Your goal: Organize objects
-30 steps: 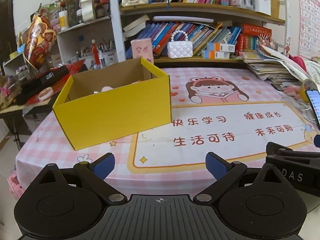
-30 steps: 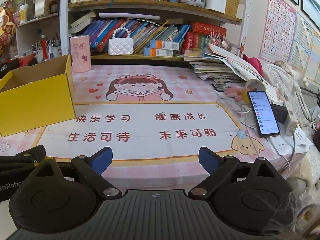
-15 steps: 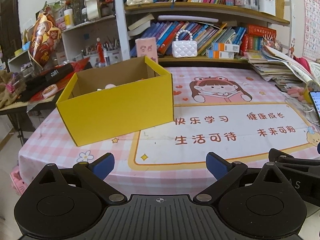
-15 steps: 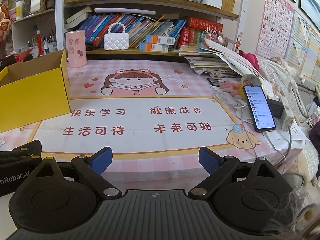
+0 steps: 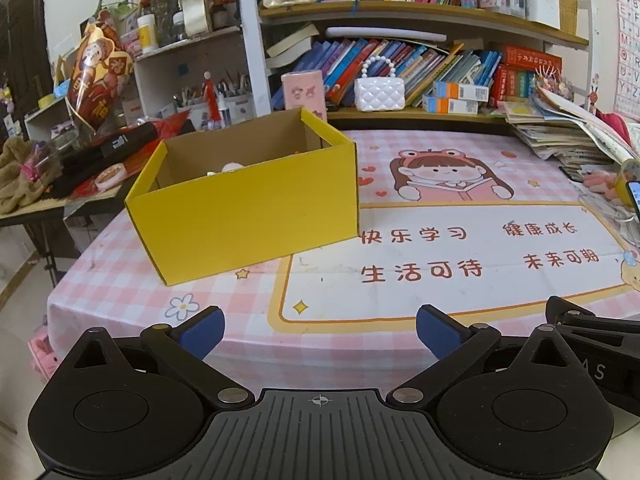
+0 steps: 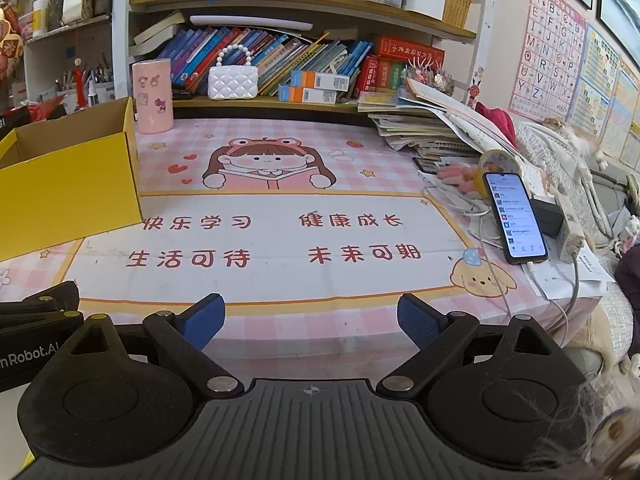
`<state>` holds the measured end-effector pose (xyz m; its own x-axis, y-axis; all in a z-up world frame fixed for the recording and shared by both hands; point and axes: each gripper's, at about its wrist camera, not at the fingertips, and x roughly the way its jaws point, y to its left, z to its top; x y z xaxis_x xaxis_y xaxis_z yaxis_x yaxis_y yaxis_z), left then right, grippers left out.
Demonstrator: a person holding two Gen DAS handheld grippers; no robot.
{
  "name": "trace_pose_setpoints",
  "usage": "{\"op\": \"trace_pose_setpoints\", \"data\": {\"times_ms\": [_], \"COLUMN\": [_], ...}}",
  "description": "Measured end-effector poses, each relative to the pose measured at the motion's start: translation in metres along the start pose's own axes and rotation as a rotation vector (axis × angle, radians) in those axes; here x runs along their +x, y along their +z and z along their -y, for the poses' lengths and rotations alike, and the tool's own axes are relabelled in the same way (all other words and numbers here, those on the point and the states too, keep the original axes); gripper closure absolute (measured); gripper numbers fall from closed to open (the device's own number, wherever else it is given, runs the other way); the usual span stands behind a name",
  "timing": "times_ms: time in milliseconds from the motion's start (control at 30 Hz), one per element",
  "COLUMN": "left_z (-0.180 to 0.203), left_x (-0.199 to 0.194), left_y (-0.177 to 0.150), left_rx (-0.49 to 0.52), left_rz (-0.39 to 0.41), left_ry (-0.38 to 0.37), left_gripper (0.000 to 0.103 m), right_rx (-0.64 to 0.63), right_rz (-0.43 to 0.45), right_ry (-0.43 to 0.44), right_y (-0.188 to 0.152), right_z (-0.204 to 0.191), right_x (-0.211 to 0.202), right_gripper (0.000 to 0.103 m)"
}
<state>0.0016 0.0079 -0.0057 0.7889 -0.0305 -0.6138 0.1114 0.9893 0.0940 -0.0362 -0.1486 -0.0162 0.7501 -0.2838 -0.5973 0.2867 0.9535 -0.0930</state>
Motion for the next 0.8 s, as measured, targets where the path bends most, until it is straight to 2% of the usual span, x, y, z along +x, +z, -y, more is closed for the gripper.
{"op": "trace_pose_setpoints", "data": {"times_ms": [800], "left_z": [-0.0041], "left_x": [0.0021], "left_y": [-0.0016], "left_rx": [-0.028], "left_rz": [-0.026], "left_ry": [-0.025], "left_gripper": [0.000], "right_rx": [-0.013], "right_rz": [0.001], "right_ry": [-0.013], "right_y": [-0.0017], "right_z": [-0.0049], "right_x": [-0.0031], "right_gripper": [0.010]}}
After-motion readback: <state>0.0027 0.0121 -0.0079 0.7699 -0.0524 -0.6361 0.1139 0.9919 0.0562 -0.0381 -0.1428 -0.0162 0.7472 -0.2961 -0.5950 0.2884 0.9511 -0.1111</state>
